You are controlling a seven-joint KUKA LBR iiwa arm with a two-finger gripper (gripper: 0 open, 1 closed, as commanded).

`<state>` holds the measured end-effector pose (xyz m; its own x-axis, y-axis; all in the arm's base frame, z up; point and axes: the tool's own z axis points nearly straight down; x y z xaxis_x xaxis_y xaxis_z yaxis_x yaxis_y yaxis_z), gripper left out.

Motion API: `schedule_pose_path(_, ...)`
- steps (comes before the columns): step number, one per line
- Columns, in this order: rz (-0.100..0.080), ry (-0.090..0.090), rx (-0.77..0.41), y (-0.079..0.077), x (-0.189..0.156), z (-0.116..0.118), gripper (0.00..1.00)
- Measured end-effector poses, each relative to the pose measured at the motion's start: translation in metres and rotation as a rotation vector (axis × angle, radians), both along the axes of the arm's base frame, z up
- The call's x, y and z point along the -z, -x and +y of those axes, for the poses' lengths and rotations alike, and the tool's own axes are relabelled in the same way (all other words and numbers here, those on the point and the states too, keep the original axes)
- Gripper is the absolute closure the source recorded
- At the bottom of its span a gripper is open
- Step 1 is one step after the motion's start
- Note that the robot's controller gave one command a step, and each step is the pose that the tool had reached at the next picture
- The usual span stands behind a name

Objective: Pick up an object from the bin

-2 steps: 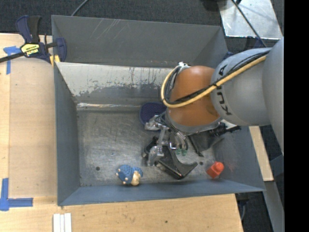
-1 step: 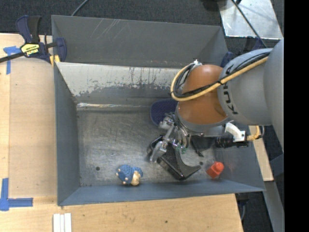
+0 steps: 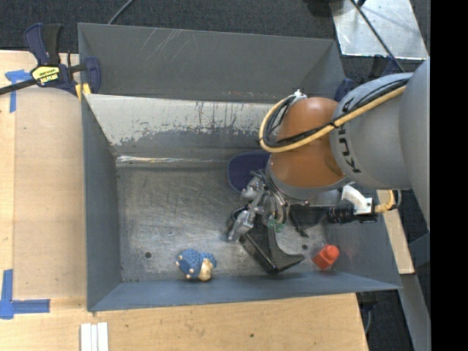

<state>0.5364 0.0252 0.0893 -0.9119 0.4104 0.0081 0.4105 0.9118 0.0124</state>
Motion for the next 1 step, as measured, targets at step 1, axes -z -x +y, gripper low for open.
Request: schedule_pose_path(1,-0.012,0.014,0.115,-0.0021,-0.119,-0.0123,1.0)
